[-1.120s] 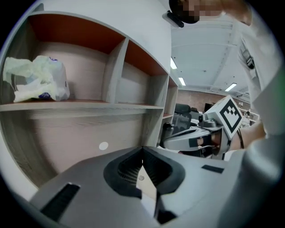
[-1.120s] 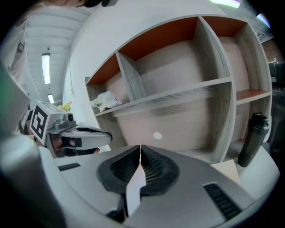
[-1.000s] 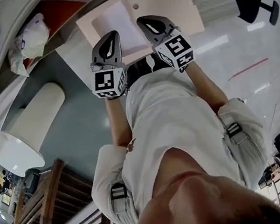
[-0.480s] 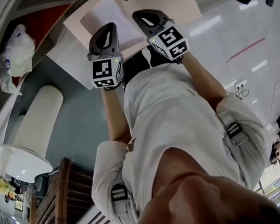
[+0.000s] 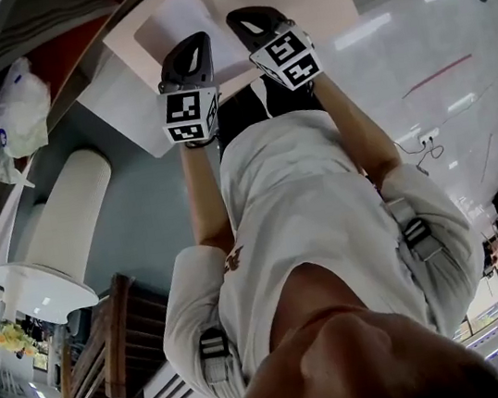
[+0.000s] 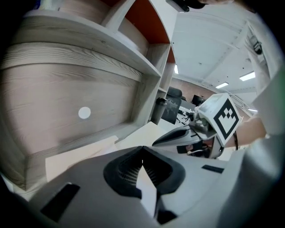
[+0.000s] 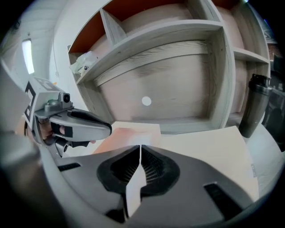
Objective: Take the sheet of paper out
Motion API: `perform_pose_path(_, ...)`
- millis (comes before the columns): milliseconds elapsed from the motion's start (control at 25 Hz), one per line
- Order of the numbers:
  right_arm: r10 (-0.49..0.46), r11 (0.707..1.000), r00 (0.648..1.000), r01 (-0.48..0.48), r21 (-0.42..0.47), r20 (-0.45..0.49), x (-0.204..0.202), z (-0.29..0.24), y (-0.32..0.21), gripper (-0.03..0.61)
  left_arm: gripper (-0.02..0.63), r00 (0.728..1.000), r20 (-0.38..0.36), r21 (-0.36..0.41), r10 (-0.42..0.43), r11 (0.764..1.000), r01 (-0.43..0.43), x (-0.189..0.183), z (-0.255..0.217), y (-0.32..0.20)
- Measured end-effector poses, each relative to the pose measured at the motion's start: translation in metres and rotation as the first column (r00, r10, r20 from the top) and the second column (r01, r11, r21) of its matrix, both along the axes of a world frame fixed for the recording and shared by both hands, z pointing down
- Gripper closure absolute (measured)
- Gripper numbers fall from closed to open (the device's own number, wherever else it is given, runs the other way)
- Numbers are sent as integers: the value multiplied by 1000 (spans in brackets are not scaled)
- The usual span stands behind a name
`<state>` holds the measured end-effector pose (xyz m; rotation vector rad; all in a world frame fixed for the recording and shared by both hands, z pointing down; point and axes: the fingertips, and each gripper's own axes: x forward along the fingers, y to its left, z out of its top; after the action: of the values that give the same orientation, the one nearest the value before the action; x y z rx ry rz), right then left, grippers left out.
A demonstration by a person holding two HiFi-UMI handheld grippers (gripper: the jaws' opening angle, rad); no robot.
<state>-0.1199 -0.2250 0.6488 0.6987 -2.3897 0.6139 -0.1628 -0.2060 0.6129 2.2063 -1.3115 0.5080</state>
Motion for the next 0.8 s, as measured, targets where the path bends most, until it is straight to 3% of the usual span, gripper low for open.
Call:
perform_pose_path(280, -15, 999, 1000, 14, -29, -23, -3, 21, 4, 555, 594, 998, 18, -56, 55, 997, -54, 4, 28, 8)
perform_pose_path(800, -42, 995, 998, 38, -95, -44, -11, 51, 12, 542, 594, 998, 50, -120, 49, 992, -43, -5, 65, 7)
